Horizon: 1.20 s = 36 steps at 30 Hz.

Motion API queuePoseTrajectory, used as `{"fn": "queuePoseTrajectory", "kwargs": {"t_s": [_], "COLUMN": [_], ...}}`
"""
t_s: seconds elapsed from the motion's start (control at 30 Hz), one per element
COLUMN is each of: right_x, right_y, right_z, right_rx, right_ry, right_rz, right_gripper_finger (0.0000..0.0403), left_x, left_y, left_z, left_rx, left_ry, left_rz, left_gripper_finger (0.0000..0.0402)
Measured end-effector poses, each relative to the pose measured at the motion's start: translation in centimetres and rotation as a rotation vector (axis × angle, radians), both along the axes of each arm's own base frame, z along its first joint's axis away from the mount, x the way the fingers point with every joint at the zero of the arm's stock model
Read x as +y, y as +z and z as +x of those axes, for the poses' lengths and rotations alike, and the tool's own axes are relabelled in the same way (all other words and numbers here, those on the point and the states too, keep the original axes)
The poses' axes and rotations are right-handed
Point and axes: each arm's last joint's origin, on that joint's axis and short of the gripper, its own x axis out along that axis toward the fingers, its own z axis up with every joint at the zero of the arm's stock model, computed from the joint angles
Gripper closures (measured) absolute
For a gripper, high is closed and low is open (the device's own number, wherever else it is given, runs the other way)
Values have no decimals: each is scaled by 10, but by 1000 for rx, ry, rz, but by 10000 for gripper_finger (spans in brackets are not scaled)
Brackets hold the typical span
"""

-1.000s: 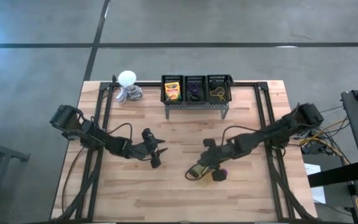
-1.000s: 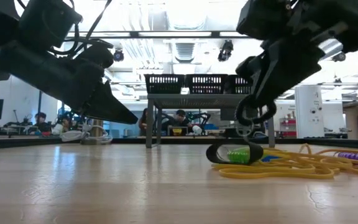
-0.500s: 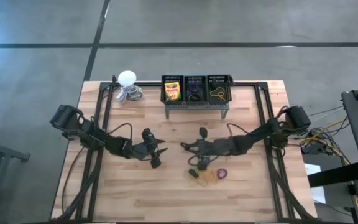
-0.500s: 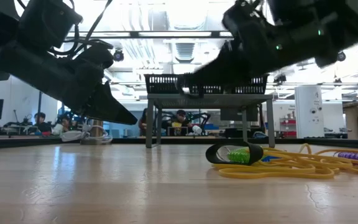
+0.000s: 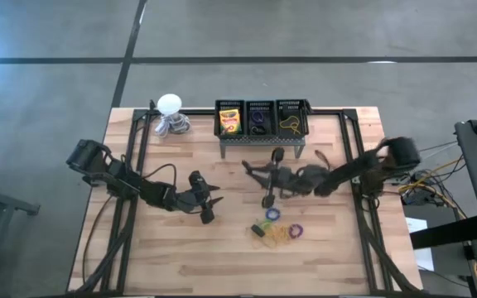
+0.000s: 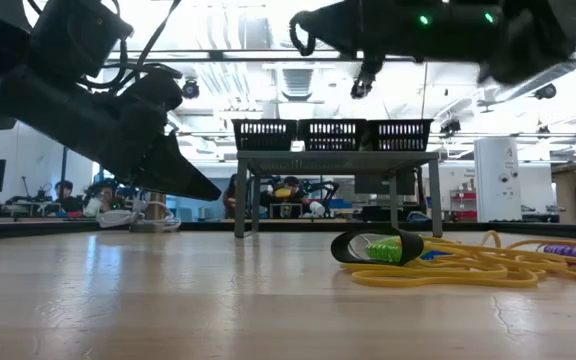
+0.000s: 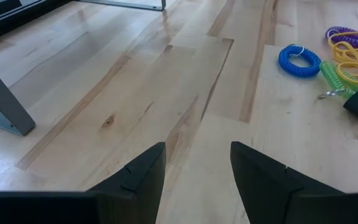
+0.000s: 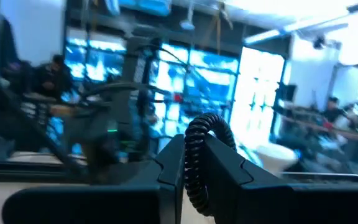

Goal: Pick & Place Office Desk Supplies
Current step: Put the black spring keychain into the middle black bin on the shelf

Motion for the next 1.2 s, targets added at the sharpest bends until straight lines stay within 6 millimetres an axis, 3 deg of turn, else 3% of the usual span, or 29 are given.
{"fn": "queuePoseTrajectory", "kwargs": {"t_s": [0.2,0.37,0.5,0.73,0.9,1.03,1.2], "right_x": [-45,-84,-117,-175,-208,-223,-229], "right_y": [55,76,92,95,81,73,66], "right_z": [-6,-10,-7,9,23,33,41], "right_rx": [332,523,582,744,902,978,1018], "right_ry": [-129,-255,-215,-309,-372,-390,-387], "right_rz": [145,233,289,377,427,443,438], "right_gripper_finger": [360,360,360,360,358,347,314], "left_x": [0,0,0,0,0,0,0], "left_y": [0,0,0,0,0,0,0], "left_z": [0,0,0,0,0,0,0], "left_rx": [1,2,1,2,2,2,2], "left_ry": [0,0,0,0,-1,-1,-3], "left_rz": [0,0,0,0,0,0,-1], "left_gripper_finger": [215,215,215,215,215,215,215]}}
